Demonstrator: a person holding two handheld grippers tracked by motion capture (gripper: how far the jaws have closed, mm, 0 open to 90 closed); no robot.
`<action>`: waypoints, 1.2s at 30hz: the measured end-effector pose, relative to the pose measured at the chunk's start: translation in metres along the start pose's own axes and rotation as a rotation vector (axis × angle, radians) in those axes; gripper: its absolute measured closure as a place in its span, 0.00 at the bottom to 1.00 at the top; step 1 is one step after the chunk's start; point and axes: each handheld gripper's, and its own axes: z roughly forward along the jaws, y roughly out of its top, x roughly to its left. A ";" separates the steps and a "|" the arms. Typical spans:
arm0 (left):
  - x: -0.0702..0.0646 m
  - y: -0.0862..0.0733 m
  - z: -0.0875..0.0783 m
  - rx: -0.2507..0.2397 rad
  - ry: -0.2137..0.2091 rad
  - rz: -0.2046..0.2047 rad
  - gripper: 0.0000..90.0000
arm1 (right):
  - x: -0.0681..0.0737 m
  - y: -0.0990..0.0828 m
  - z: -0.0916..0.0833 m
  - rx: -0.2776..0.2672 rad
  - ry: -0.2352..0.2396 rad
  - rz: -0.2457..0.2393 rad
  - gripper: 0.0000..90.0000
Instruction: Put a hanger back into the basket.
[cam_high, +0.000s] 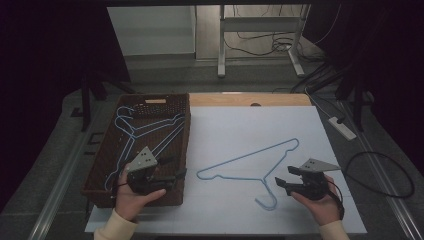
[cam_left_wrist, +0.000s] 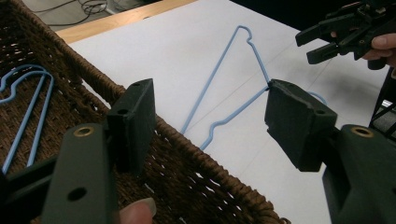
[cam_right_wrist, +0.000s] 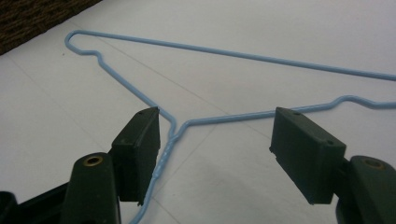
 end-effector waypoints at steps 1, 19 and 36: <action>-0.001 0.000 0.000 0.000 -0.003 0.002 0.38 | 0.002 0.001 0.000 0.005 0.000 -0.001 0.38; -0.008 0.001 0.002 0.007 -0.020 0.008 0.39 | 0.016 0.022 0.015 0.133 0.017 -0.113 0.40; -0.006 0.000 0.000 0.004 -0.021 0.001 0.39 | -0.056 0.066 0.088 0.365 -0.104 -0.147 1.00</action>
